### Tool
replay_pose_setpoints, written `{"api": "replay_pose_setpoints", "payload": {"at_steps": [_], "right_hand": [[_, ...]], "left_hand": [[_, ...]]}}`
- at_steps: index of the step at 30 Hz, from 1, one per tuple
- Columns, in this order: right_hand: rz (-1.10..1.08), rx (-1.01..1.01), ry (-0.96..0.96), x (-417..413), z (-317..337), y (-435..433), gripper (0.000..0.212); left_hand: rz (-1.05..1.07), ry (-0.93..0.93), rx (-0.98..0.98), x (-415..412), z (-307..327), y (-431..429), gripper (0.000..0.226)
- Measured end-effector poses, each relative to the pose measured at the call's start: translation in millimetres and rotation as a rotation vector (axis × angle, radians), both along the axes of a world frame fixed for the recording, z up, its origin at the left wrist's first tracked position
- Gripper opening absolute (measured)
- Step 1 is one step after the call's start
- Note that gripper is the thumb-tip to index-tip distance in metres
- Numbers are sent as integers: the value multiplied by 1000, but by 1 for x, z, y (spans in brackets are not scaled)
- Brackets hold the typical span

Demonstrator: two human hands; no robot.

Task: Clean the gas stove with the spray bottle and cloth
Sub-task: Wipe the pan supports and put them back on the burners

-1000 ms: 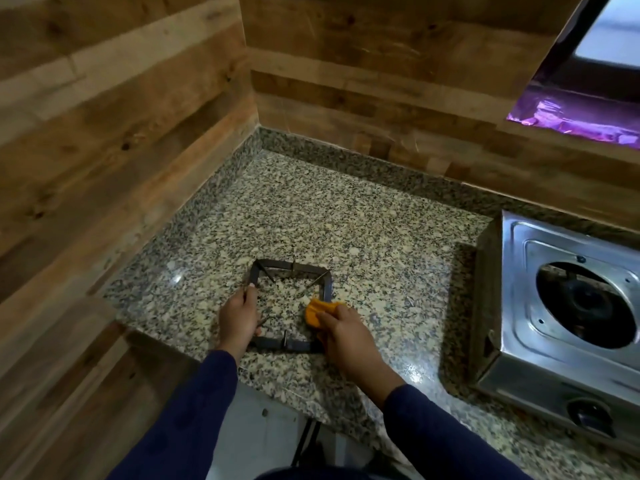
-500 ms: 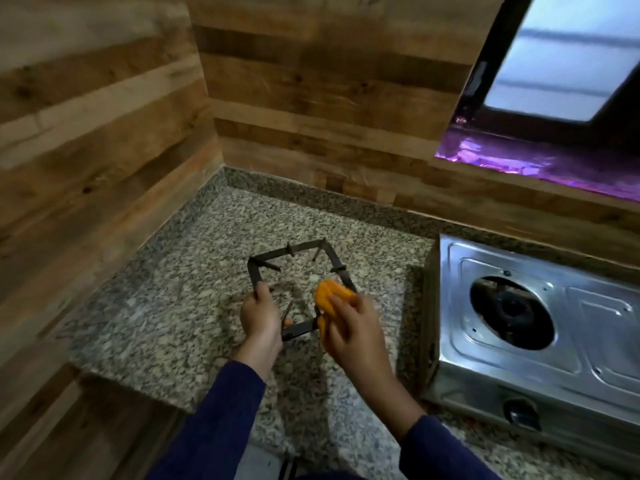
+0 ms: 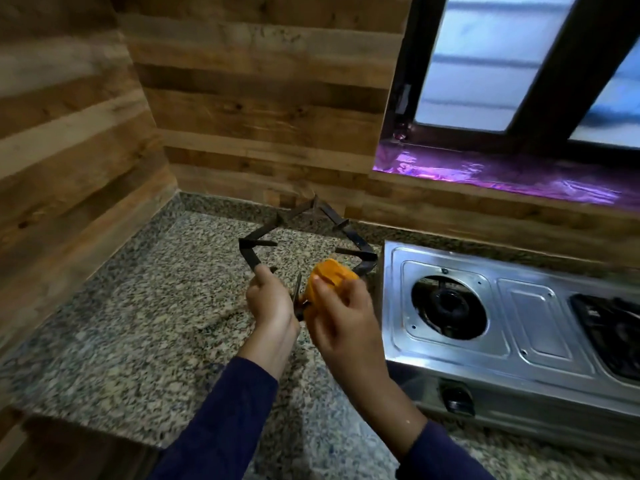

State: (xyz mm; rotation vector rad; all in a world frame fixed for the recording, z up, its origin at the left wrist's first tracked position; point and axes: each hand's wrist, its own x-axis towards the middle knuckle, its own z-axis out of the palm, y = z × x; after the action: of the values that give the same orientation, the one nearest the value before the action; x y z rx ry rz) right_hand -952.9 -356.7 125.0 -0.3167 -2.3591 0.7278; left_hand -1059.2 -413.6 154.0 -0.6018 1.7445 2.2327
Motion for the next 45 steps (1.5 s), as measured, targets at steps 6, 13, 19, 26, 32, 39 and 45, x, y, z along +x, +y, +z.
{"api": "replay_pose_setpoints", "payload": {"at_steps": [6,13,19,26,32,39,45], "right_hand": [[224,198,-25,29,-25,27,39],[-126,-215,332,33,31,81,41],[-4,-56,97,-32,44,109,31],[-426,-632,214,-36,38,130,21],[-225,-284,164,-42,56,88,24],[-164,-396,7,-29,33,54,19],[-221,-831,318,-18,55,56,14]], "left_hand": [[63,60,-6,2,2,-2,33],[-68,192,-92,1,-3,-25,32],[-257,456,-299,18,-4,-22,38],[-323,650,-448,22,-9,-34,40],[-370,896,-629,29,-3,-24,39],[-368,981,-747,18,-9,-27,37],[-475,957,-698,13,-14,-26,36]]}}
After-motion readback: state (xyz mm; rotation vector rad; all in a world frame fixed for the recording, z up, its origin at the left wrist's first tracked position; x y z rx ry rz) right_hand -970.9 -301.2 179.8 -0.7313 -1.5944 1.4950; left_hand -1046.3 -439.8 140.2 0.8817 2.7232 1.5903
